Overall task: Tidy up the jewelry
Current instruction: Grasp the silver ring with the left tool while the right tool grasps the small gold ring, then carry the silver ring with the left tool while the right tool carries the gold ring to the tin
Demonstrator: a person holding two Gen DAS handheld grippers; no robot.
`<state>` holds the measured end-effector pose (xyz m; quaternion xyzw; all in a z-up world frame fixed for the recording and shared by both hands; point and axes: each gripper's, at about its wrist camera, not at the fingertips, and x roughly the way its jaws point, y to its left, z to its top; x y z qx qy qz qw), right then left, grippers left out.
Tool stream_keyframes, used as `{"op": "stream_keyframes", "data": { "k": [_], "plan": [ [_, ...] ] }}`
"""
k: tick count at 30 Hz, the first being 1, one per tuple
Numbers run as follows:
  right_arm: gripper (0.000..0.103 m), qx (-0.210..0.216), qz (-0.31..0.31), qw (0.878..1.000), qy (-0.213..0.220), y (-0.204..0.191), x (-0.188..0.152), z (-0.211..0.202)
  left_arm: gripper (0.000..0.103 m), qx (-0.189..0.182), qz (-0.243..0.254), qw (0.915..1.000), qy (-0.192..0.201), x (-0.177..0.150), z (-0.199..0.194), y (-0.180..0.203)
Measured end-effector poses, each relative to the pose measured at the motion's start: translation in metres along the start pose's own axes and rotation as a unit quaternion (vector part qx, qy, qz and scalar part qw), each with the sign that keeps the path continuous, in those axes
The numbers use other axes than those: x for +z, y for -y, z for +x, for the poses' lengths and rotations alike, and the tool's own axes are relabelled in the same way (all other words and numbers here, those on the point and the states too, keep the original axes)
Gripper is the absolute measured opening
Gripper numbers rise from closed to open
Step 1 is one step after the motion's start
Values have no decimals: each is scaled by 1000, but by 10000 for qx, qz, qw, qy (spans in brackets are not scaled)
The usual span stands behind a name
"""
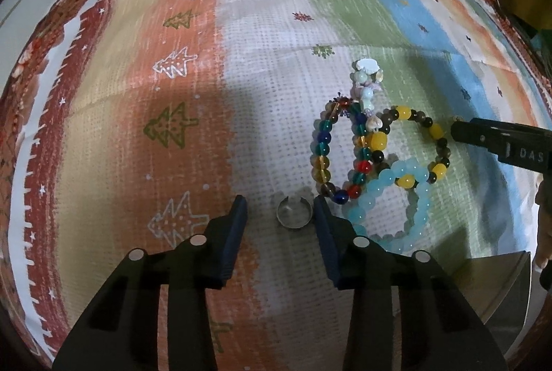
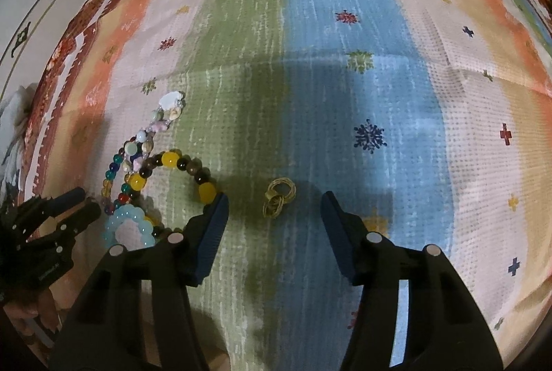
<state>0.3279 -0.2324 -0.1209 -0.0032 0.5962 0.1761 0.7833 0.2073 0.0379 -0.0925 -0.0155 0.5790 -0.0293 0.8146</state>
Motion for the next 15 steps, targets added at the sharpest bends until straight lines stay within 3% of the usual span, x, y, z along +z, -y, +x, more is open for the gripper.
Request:
{"op": "stream_keyframes", "data": {
  "k": [6,8,9,15],
  "plan": [
    [38,-152,37,9999,20,4,0,1,25,6,-61,10000,2,0,2,-3],
    [19,-220,-29,9998,8,3,-1,1,21,-28,-50,10000,14,-1,2,-4],
    [16,-193,-81,9998,-19,2,-2,1,21,-32,-40,10000,23,-1,1,-3],
    [11,-120,-133,9998,-39,-2,-2,0,20,-222,-151,9996,31,-2,-2,-7]
  ]
}}
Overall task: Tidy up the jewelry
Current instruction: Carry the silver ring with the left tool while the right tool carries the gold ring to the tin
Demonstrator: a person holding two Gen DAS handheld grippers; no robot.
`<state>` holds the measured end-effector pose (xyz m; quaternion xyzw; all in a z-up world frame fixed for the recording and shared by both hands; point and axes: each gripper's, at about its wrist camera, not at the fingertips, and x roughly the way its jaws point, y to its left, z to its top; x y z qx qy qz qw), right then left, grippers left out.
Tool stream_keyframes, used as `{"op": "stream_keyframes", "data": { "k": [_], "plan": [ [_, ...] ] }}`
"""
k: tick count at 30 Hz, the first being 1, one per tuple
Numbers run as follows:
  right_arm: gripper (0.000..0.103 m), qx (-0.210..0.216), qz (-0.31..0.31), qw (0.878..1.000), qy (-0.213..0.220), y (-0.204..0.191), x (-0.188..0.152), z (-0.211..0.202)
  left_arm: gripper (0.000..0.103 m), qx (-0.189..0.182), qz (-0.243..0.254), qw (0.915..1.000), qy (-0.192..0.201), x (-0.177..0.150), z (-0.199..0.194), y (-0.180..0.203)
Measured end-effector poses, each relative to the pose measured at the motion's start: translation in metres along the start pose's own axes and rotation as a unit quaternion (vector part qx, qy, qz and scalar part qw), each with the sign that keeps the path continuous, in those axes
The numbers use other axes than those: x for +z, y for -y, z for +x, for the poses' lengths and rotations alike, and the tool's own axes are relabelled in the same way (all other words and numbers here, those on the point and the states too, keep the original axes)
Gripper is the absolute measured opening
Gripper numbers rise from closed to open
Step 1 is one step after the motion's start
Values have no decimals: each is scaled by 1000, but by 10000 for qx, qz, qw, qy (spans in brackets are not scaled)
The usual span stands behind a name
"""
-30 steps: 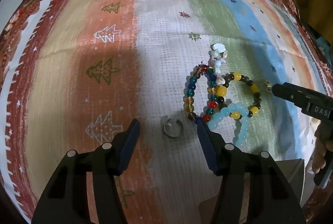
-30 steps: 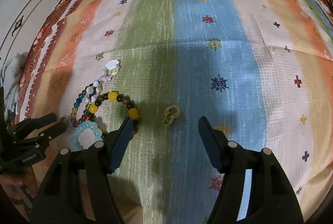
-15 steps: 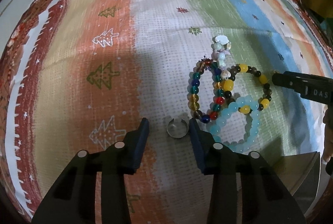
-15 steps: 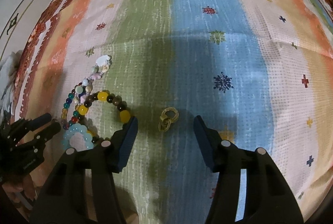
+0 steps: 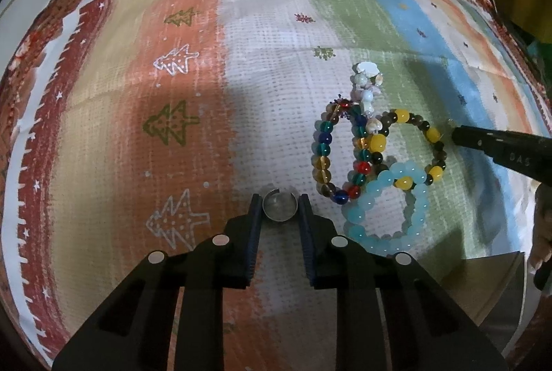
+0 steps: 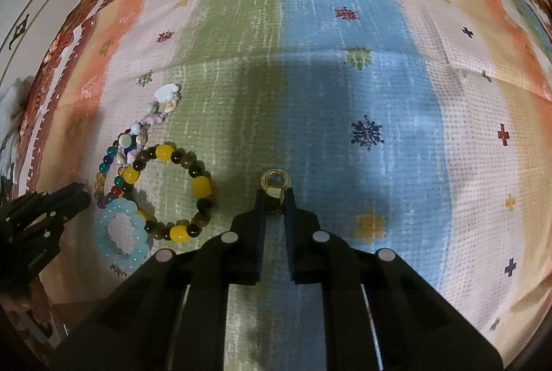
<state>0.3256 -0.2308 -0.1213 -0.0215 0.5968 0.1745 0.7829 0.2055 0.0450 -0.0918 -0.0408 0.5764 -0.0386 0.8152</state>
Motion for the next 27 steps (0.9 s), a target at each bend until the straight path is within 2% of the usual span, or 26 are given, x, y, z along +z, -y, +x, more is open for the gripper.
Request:
{"op": "stream_keyframes", "data": {
  "k": [12,27],
  "plan": [
    [11,187,-68,9997,149,-7,-4,-18,21,-474,-292,9984,109,-1,-14,-3],
    [11,394,-582,9962,507,-34,-27,-52,21,-480,-332,9976,361,-14,-35,2]
  ]
}}
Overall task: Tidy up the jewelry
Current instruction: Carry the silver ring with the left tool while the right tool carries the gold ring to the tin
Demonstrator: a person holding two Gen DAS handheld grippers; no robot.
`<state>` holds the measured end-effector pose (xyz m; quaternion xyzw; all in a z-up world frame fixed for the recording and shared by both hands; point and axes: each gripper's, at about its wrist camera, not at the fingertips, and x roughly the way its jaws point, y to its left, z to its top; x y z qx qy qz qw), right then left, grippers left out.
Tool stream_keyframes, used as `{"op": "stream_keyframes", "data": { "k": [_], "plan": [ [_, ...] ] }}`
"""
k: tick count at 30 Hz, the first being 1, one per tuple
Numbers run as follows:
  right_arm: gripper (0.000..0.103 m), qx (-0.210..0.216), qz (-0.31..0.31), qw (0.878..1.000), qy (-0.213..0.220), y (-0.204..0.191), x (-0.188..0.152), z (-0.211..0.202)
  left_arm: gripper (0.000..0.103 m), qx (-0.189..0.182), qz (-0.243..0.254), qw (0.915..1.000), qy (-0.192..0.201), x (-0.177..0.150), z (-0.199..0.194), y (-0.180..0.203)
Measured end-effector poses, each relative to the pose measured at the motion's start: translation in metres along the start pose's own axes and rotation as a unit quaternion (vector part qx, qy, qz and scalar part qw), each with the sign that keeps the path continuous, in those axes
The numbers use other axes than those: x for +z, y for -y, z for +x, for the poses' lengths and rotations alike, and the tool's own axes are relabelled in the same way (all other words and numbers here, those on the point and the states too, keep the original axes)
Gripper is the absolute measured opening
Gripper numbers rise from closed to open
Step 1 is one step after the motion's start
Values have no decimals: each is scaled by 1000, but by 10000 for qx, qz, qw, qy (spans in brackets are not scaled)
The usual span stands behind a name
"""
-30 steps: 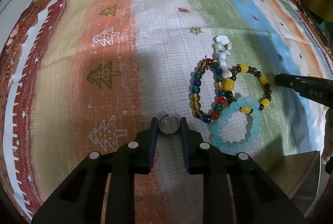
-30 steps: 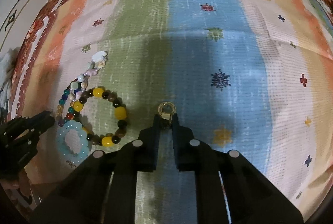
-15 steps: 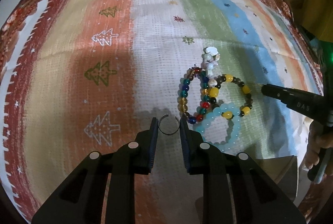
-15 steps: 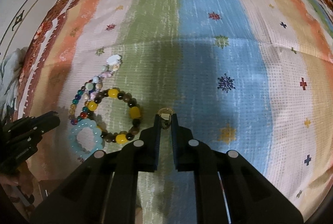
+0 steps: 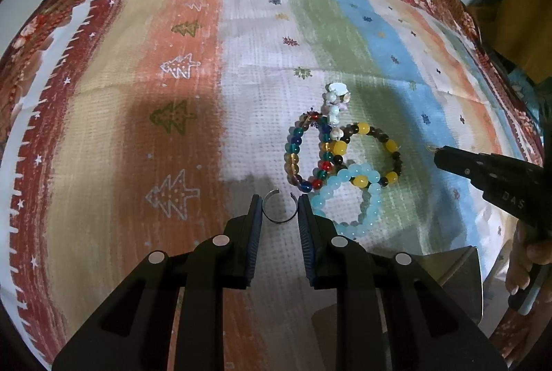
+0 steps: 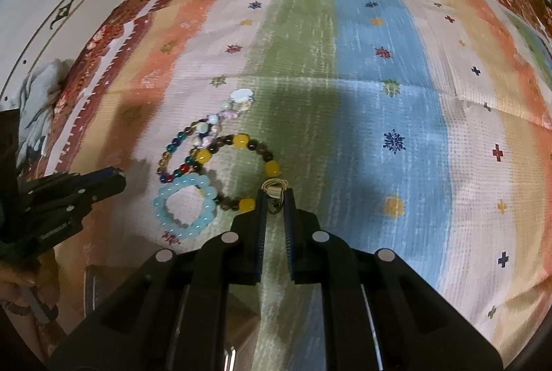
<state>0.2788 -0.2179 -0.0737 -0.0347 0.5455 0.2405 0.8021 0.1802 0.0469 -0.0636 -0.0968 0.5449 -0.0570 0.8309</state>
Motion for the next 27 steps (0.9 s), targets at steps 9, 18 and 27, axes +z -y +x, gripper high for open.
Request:
{"op": "stream_keyframes", "data": {
  "k": [9,18,27],
  "plan": [
    [11,59,-229,9996,139,-15,-12,-18,21,-131,135,9996,229,-12,-23,14],
    [11,67,-430,9985,328,-29,-26,-39,21,-339,197,9986,356,-23,-39,25],
    [11,34,-623,9967,518,-40,-41,-58,21,-376,239,9979,464,-38,-51,30]
  ]
}}
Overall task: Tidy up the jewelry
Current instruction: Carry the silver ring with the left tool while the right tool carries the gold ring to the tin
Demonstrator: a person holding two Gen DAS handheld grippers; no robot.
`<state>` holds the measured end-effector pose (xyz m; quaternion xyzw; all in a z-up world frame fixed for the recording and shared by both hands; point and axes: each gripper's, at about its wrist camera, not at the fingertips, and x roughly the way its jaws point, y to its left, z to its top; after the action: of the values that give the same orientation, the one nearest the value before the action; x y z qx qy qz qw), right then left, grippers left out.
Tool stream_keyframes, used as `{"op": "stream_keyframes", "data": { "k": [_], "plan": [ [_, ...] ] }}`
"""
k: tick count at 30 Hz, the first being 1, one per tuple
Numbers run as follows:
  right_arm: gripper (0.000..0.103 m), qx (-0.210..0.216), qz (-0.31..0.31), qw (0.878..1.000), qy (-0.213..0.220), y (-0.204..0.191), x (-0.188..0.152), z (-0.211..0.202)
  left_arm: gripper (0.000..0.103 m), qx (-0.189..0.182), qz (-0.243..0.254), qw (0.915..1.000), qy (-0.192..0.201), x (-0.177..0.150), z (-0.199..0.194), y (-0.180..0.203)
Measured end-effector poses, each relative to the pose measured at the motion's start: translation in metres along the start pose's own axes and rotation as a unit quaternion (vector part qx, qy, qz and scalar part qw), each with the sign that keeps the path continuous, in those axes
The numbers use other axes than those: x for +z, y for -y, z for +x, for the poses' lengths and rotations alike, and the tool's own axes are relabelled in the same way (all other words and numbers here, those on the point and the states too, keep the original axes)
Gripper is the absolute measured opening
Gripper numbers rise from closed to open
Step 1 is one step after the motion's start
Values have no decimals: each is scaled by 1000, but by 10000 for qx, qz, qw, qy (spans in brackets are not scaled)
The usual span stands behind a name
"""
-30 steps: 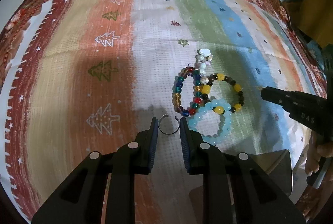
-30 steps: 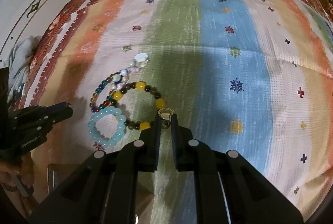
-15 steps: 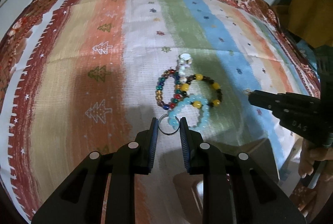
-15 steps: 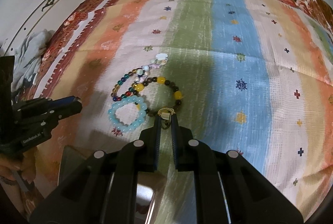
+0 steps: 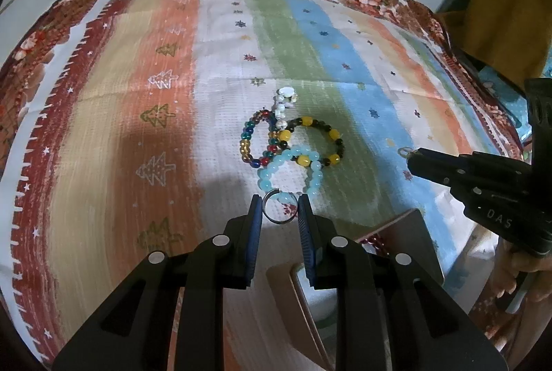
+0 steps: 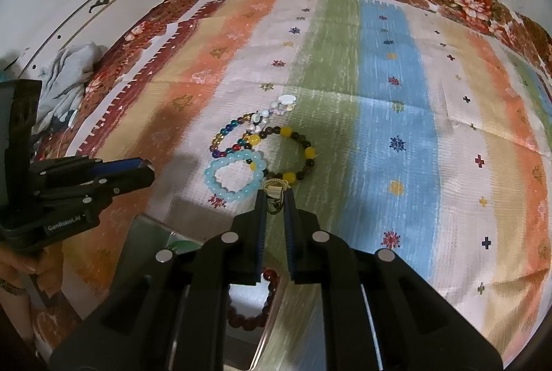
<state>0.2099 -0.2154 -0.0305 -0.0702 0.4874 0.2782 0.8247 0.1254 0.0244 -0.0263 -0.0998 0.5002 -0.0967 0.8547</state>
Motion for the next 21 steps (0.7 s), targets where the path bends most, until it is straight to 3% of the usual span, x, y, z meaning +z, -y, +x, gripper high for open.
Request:
{"op": "stream_keyframes", "data": {
  "k": [16,21],
  "plan": [
    [11,-21,-222,9997,128,-21,-30,-20,21,67,432,9988,231,-31,-21,25],
    [11,60,-244,9996,113,-26,-41,-24,21,-61,583,9978,294,-39,-24,35]
  ]
}}
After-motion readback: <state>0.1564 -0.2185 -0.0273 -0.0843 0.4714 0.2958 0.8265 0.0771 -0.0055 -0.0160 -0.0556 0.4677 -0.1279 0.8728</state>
